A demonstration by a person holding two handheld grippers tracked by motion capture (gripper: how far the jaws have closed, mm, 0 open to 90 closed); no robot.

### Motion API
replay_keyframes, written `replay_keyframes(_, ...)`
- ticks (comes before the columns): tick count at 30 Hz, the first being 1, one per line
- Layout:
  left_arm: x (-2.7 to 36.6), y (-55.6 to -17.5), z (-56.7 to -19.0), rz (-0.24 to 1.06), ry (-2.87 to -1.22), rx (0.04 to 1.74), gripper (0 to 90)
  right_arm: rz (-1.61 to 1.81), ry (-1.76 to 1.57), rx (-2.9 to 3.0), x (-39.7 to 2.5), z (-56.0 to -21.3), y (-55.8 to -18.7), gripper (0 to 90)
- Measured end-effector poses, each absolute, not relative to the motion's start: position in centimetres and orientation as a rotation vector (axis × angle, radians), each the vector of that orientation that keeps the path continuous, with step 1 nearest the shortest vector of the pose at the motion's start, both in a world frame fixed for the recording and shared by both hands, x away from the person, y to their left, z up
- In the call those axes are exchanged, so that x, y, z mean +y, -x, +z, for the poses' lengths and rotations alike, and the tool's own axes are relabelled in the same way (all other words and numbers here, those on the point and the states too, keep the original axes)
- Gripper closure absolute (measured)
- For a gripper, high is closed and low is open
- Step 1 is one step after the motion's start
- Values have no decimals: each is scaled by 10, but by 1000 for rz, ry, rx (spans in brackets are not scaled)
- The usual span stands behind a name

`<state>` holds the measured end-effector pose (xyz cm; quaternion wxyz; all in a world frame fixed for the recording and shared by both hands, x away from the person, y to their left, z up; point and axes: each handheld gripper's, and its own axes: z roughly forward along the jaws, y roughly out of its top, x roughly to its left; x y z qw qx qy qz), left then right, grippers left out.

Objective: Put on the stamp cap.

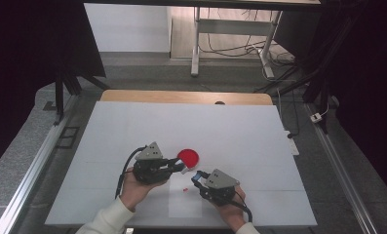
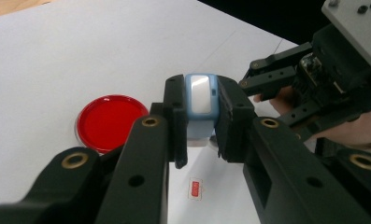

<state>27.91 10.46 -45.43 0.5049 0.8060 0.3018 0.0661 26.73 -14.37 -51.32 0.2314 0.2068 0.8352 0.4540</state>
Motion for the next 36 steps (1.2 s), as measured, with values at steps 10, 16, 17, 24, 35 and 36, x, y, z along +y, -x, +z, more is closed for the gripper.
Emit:
replay_keyframes(10, 102, -279, -455, 160, -1944, 730, 753, 1258, -546, 2312, -136, -515, -264, 647)
replay_keyframes(16, 97, -278, -456, 166, -1947, 725, 753, 1261, -548, 2315, -135, -516, -264, 647)
replay_keyframes(17, 97, -277, -456, 167, -1947, 725, 753, 1263, -550, 2313, -135, -516, -264, 647)
replay_keyframes(24, 95, -276, -457, 147, -1925, 726, 753, 1268, -551, 2308, -133, -516, -263, 648)
replay_keyframes(35, 88, -275, -461, 136, -1921, 738, 753, 1260, -561, 2283, -131, -516, -262, 648)
replay_keyframes(36, 88, -275, -461, 135, -1919, 741, 753, 1253, -566, 2276, -131, -516, -262, 648)
